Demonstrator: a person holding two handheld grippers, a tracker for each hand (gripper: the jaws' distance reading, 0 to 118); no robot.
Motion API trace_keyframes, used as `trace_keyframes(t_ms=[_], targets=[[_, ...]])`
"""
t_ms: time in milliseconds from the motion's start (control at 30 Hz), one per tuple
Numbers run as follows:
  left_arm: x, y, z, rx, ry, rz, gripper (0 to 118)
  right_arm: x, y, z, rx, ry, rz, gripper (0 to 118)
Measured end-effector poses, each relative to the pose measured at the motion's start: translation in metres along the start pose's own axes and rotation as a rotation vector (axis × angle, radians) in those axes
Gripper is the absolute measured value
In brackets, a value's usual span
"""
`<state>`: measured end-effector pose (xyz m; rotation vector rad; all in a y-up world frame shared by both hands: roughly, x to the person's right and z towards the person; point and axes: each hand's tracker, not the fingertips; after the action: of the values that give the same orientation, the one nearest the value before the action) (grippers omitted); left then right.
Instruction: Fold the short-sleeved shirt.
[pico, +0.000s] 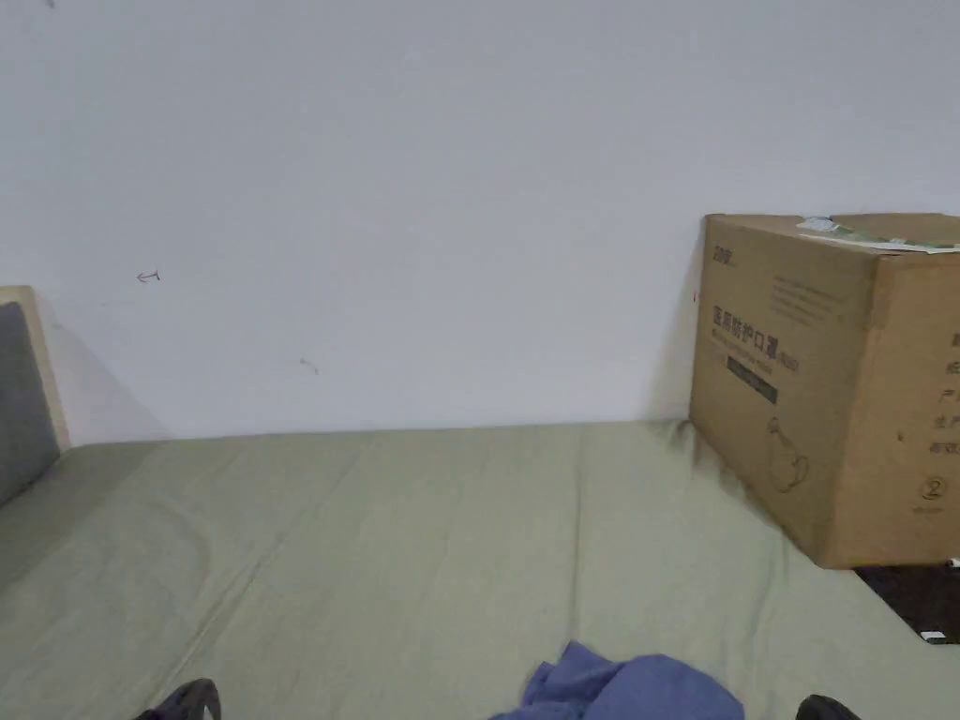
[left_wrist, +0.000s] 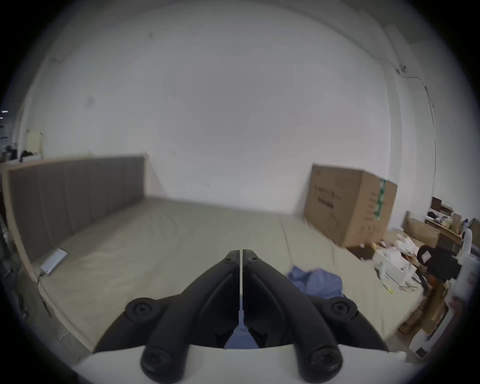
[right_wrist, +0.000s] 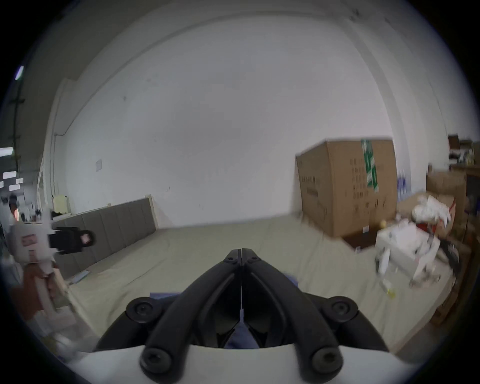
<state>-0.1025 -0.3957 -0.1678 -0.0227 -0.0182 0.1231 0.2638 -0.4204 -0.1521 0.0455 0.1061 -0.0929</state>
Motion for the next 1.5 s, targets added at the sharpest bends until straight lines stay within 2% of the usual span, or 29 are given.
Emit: trace_keyframes(t_ms=[67, 100, 200, 400, 500, 533, 600, 667, 700, 733, 767, 833, 867, 900, 933, 967, 1000, 1100, 1167, 1233, 1267, 1333, 1367, 1400, 1433, 1467, 1500], targets=[[0.009, -0.02, 0.017, 0.076, 0.087, -0.074, 1, -0.012, -0.009, 0.003, 0.045, -0.117, 0.12, 0], [0.013, -0.027, 0.022, 0.074, 0.143, -0.121, 0, -0.016, -0.011, 0.004, 0.044, -0.146, 0.14, 0], [0.014, -0.042, 0.026, 0.013, 0.135, -0.084, 0, -0.015, -0.012, 0.007, 0.039, -0.117, 0.079, 0], [0.009, -0.04, 0.019, -0.014, 0.131, -0.064, 0, -0.005, -0.008, 0.007, 0.006, -0.147, 0.023, 0], [-0.003, -0.013, -0.007, -0.038, 0.038, -0.008, 0, 0.003, -0.002, 0.006, -0.026, -0.113, -0.019, 0], [-0.009, -0.001, -0.026, -0.117, 0.003, -0.033, 0, 0.005, -0.001, 0.006, -0.04, -0.099, -0.024, 0], [-0.027, 0.021, -0.087, -0.455, -0.088, -0.012, 0, 0.008, 0.002, 0.001, -0.09, -0.068, -0.024, 0], [-0.047, 0.018, -0.149, -0.853, -0.148, 0.115, 0, 0.007, 0.001, -0.002, -0.118, -0.064, -0.013, 0], [-0.059, 0.007, -0.177, -0.972, -0.194, 0.188, 0, 0.006, 0.001, -0.004, -0.128, -0.059, -0.016, 0], [-0.068, -0.006, -0.196, -1.015, -0.24, 0.211, 0, 0.005, -0.001, -0.006, -0.138, -0.05, -0.023, 0], [-0.073, -0.021, -0.213, -1.027, -0.206, 0.189, 0, 0.005, -0.002, -0.008, -0.153, -0.035, -0.036, 0], [-0.082, -0.048, -0.241, -1.012, -0.053, 0.107, 3, 0.003, -0.007, -0.013, -0.185, -0.016, -0.051, 0], [-0.089, -0.06, -0.254, -1.005, -0.015, 0.086, 19, 0.002, -0.009, -0.017, -0.204, -0.01, -0.05, 0], [-0.093, -0.071, -0.267, -0.99, 0.003, 0.084, 64, 0.002, -0.012, -0.021, -0.224, -0.005, -0.047, 0], [-0.096, -0.082, -0.277, -1.006, -0.002, 0.091, 102, 0.001, -0.015, -0.024, -0.238, -0.003, -0.042, 0], [-0.097, -0.098, -0.286, -1.051, 0.026, 0.088, 118, 0.001, -0.018, -0.028, -0.257, -0.001, -0.034, 0], [-0.1, -0.108, -0.283, -1.071, 0.047, 0.065, 111, 0.001, -0.022, -0.032, -0.275, 0.001, -0.025, 0], [-0.098, -0.145, -0.304, -1.12, 0.058, 0.061, 110, 0.002, -0.031, -0.043, -0.323, 0.005, -0.013, 0], [-0.095, -0.168, -0.312, -1.17, 0.076, -0.002, 106, 0.002, -0.037, -0.051, -0.352, 0.006, -0.014, 0], [-0.081, -0.176, -0.311, -1.147, 0.036, -0.11, 103, 0.003, -0.043, -0.059, -0.374, 0.003, -0.017, 0], [-0.07, -0.176, -0.301, -1.075, 0.012, -0.208, 93, 0.003, -0.048, -0.062, -0.384, 0.002, -0.019, 0], [-0.052, -0.174, -0.282, -0.962, -0.054, -0.296, 51, 0.004, -0.053, -0.072, -0.402, 0.007, -0.025, 0], [-0.045, -0.173, -0.275, -0.934, -0.083, -0.335, 51, 0.005, -0.055, -0.077, -0.406, 0.012, -0.029, 0], [-0.039, -0.171, -0.268, -0.92, -0.125, -0.373, 42, 0.007, -0.055, -0.084, -0.408, 0.023, -0.034, 0], [-0.033, -0.172, -0.265, -0.912, -0.087, -0.454, 26, 0.011, -0.054, -0.092, -0.411, 0.038, -0.046, 0], [-0.032, -0.169, -0.263, -0.923, -0.129, -0.461, 0, 0.016, -0.05, -0.105, -0.413, 0.063, -0.08, 0], [-0.033, -0.165, -0.265, -0.916, -0.159, -0.393, 0, 0.024, -0.045, -0.121, -0.411, 0.081, -0.103, 0]])
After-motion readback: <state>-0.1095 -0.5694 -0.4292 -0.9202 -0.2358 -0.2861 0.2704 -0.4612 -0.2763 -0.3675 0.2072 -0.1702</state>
